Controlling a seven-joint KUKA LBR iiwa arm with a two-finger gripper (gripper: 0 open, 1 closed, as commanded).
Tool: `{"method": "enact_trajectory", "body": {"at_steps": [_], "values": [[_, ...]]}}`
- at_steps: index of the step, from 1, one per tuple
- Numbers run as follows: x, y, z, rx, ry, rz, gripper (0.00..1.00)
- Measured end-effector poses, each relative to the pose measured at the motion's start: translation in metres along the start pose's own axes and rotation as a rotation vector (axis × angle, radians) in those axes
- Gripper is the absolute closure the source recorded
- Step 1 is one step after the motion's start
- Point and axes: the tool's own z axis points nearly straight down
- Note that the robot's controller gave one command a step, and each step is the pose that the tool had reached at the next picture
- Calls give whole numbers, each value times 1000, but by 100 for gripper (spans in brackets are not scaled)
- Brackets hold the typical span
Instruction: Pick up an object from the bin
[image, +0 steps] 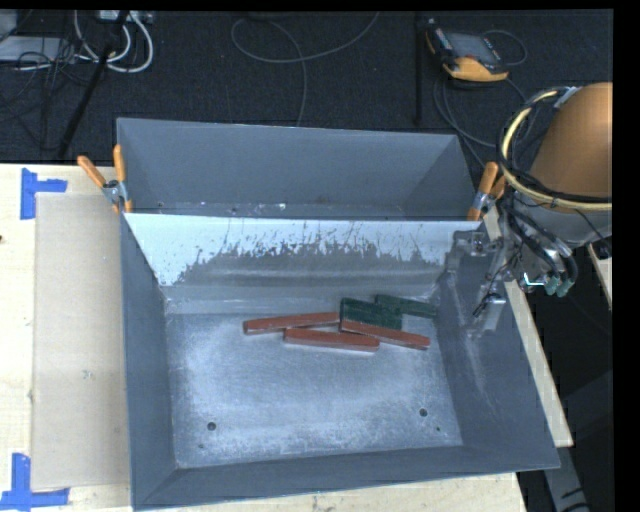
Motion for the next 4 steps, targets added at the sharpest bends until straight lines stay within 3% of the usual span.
{"method": "enact_trajectory", "body": {"at_steps": [1, 2, 3, 4], "values": [[-10, 29, 158, -1, -1, 33, 0], [-30, -2, 175, 1, -11, 1, 0], [-33, -1, 170, 3, -19, -2, 100], [-30, 0, 174, 1, -10, -5, 0]]}}
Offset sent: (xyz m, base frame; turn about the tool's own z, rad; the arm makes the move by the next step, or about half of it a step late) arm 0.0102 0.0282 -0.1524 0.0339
